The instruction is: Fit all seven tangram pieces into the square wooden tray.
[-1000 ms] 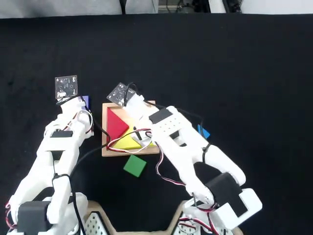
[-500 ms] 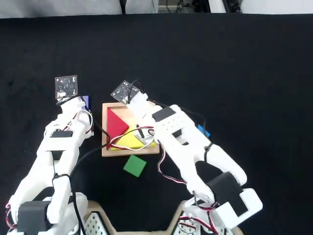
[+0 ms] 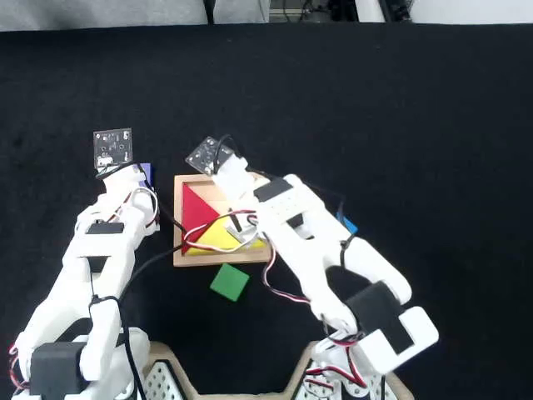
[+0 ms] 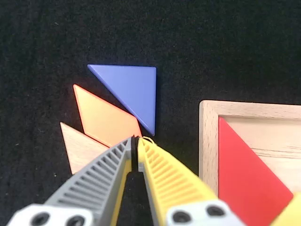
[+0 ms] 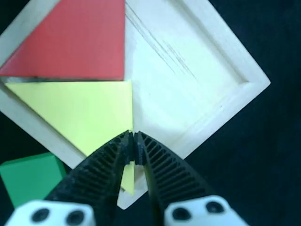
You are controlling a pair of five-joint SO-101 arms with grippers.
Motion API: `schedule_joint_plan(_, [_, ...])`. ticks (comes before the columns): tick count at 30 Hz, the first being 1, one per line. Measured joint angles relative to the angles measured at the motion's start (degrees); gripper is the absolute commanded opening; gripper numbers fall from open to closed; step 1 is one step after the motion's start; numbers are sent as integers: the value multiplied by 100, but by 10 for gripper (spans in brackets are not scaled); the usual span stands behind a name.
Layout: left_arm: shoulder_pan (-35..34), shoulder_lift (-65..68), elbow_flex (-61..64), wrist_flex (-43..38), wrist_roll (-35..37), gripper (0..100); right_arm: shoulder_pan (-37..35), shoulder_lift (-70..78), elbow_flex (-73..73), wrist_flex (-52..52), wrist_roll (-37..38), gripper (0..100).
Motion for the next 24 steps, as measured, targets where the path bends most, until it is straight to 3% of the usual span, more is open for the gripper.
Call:
schedule_joint_plan(17, [-9,0,0,0,0,30,-255,0,0,0,0,11])
schedule_joint_plan(24, [-9,0,0,0,0,30,0,-1160,554,-185,0,11])
